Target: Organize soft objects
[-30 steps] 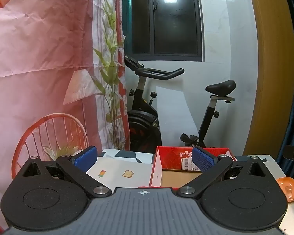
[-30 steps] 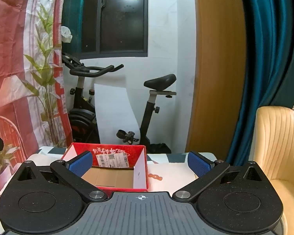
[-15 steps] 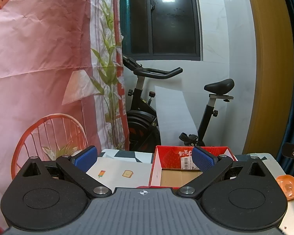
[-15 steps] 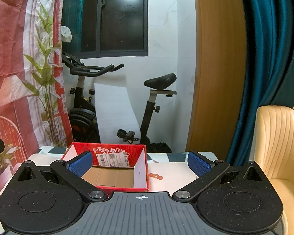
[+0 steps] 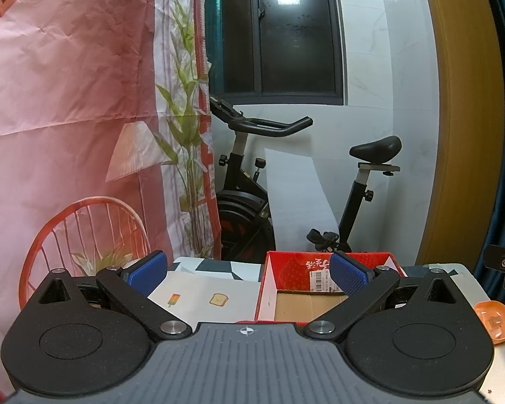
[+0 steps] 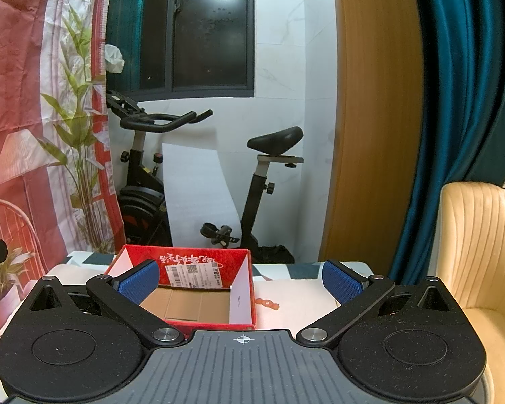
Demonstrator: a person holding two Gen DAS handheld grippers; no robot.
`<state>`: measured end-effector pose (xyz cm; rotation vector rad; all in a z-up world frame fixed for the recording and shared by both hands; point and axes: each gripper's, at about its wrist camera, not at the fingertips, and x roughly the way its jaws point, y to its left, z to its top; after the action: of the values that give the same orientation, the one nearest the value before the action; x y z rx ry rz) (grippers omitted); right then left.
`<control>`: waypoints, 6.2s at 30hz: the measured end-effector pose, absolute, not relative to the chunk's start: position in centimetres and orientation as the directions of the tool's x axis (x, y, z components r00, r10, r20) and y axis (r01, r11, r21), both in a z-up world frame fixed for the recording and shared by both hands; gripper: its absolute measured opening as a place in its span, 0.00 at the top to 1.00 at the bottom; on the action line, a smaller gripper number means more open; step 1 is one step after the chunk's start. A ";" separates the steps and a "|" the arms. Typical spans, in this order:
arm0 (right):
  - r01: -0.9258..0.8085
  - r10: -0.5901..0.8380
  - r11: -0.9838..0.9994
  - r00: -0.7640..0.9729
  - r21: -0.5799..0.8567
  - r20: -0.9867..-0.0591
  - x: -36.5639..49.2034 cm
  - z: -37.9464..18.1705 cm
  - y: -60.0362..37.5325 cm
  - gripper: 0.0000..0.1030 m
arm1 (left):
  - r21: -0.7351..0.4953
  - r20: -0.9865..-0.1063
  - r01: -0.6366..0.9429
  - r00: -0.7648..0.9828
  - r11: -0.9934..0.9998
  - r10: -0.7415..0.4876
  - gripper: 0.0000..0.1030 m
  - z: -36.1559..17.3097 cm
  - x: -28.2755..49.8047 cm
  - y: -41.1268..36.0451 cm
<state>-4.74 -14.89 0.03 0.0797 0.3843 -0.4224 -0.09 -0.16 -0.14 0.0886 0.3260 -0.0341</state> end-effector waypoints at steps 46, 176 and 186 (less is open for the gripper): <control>0.416 -0.384 0.909 0.839 -0.001 -0.384 -4.5 0.1 -15.1 0.00 | 0.063 -0.328 0.061 0.944 0.996 -0.037 0.00 -0.5 -0.2 0.2; 0.073 0.176 0.924 0.791 0.376 -0.585 10.5 -12.7 -23.0 0.89 | -0.467 -0.617 0.261 0.588 0.845 -0.523 0.77 -15.4 18.7 2.7; 0.033 0.158 0.943 0.833 0.332 -0.531 11.9 -9.1 -23.2 0.89 | -0.475 -0.545 0.285 0.648 0.833 -0.532 0.77 -12.8 19.1 2.6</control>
<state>11.92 -23.20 -9.10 0.3385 0.5857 0.0674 19.06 2.62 -12.83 -0.3653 0.7296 -0.4760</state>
